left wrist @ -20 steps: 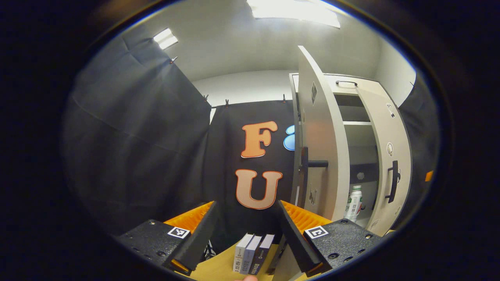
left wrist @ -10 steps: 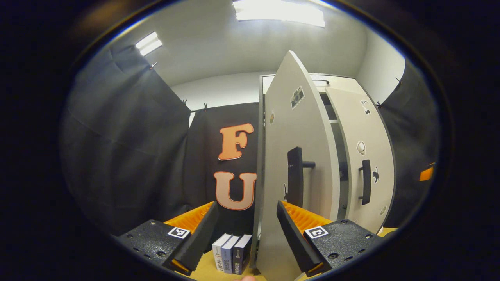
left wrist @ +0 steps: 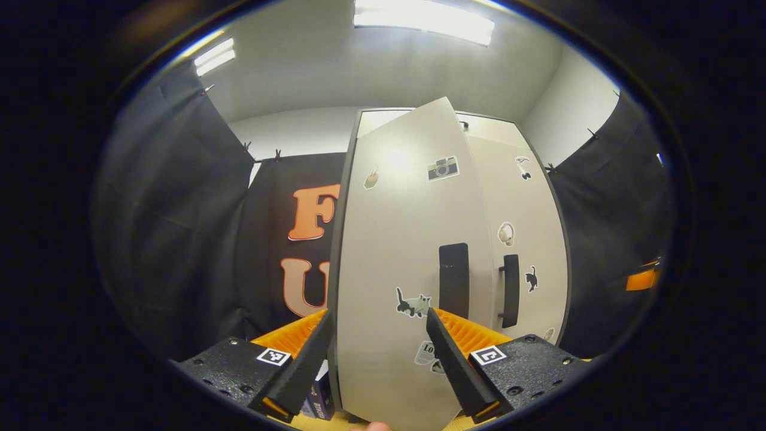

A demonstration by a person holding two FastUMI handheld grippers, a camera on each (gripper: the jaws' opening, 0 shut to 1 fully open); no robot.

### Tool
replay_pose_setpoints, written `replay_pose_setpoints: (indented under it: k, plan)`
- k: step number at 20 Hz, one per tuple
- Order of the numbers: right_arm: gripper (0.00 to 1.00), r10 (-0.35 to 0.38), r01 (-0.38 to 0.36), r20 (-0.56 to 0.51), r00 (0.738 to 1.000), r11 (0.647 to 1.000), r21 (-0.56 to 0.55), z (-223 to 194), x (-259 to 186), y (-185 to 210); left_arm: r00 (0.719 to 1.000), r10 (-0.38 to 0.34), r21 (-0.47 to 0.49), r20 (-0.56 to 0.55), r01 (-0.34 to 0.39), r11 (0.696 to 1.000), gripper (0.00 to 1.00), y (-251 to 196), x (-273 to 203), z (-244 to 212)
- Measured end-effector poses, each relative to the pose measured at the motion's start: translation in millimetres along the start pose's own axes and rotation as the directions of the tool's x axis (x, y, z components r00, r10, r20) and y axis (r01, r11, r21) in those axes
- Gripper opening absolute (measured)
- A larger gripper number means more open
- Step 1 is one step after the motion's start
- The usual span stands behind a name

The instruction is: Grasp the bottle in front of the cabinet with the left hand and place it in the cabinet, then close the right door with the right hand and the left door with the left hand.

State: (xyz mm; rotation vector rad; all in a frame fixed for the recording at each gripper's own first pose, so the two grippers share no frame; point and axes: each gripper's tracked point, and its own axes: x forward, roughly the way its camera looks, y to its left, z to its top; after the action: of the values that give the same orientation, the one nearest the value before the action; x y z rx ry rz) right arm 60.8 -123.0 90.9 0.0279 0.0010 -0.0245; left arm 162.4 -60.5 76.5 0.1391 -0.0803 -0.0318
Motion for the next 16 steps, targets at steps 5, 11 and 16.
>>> replay_pose_setpoints:
  k: [5,11,16]
  plan:
    - [0.96,-0.038,0.038,-0.001,0.999,0.999,0.017,-1.6,-7.6,-13.1,0.999,-0.047,-0.022,-0.020,0.047,0.999,0.94,-23.9,20.9,-12.7]
    - [0.96,-0.090,0.090,-0.005,0.996,0.995,0.031,-2.9,-16.7,-34.5,0.996,-0.079,-0.090,-0.046,0.075,0.993,0.95,-38.7,52.7,-30.9]
    - [0.96,-0.132,0.133,-0.009,0.991,0.991,0.034,-4.9,-21.5,-55.0,0.994,-0.093,-0.098,-0.058,0.087,0.991,0.95,-50.8,71.5,-41.4]
